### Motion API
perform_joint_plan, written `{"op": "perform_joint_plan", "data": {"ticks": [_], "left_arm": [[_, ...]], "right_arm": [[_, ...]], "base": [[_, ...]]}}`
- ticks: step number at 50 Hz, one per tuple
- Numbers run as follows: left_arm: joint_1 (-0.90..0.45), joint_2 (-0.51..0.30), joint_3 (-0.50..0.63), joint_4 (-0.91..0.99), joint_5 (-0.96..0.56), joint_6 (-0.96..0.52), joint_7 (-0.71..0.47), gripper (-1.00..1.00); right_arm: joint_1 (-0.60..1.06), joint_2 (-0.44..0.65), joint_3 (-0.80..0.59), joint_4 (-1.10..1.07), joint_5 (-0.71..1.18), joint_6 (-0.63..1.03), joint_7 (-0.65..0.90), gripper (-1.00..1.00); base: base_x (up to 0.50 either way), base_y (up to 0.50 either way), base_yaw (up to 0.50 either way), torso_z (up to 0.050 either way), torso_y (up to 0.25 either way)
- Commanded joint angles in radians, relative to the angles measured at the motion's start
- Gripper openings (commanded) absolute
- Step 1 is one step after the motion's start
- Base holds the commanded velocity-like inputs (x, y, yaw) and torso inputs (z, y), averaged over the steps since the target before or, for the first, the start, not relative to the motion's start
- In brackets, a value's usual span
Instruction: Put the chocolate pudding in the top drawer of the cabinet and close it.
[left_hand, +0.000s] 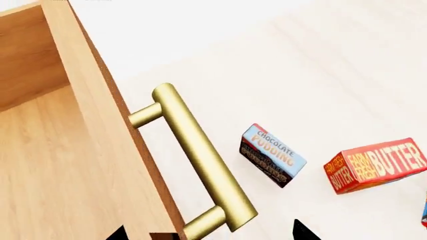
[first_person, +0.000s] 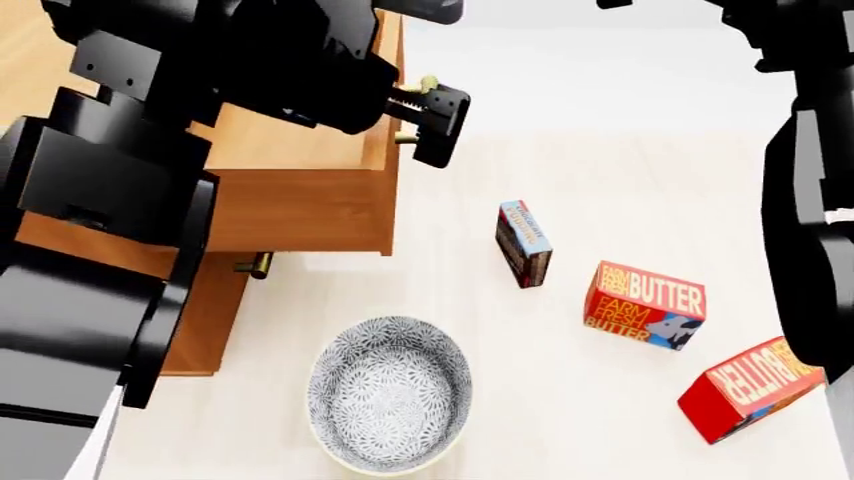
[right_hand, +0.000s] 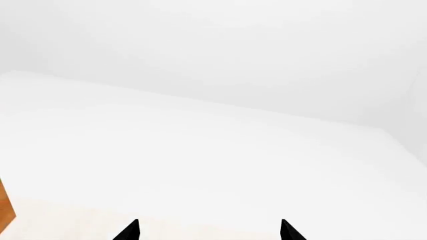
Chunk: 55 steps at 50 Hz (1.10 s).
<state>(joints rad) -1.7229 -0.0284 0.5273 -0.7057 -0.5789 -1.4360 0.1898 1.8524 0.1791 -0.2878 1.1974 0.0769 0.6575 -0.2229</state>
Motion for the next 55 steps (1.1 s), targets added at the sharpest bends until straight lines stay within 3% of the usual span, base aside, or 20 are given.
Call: {"op": "perform_joint_plan", "data": {"ticks": [1,12,32,43,55], "left_arm": [[-0.025,0.024,0.025,0.039,-0.247,0.001,-0.074,1.00],[-0.072,0.010,0.074,0.030,-0.323,0.029,-0.082,1.00],[-0.360,-0.099,0.208,-0.170,-0.216,0.152,0.123,1.00],[-0.363,-0.217,0.177,-0.095,-0.194,0.227,0.080,1.00],[-0.267,-0.352,0.086,0.084,-0.169,0.371,-0.076,1.00]], "right_arm": [[-0.017,0.008,0.001,-0.052,0.004,0.034,0.002,1.00],[-0.007,0.000,-0.002,-0.021,0.004,0.017,0.003,1.00],[-0.064,0.008,0.004,-0.156,0.021,0.099,0.007,1.00],[-0.131,0.033,0.005,-0.318,0.040,0.206,-0.009,1.00],[-0.195,0.101,-0.077,-0.562,0.067,0.446,-0.132,1.00]], "base": [[0.00,0.00,0.00,0.000,0.000],[0.00,0.00,0.00,0.000,0.000],[0.00,0.00,0.00,0.000,0.001],[0.00,0.00,0.00,0.000,0.000],[0.00,0.00,0.00,0.000,0.000]]}}
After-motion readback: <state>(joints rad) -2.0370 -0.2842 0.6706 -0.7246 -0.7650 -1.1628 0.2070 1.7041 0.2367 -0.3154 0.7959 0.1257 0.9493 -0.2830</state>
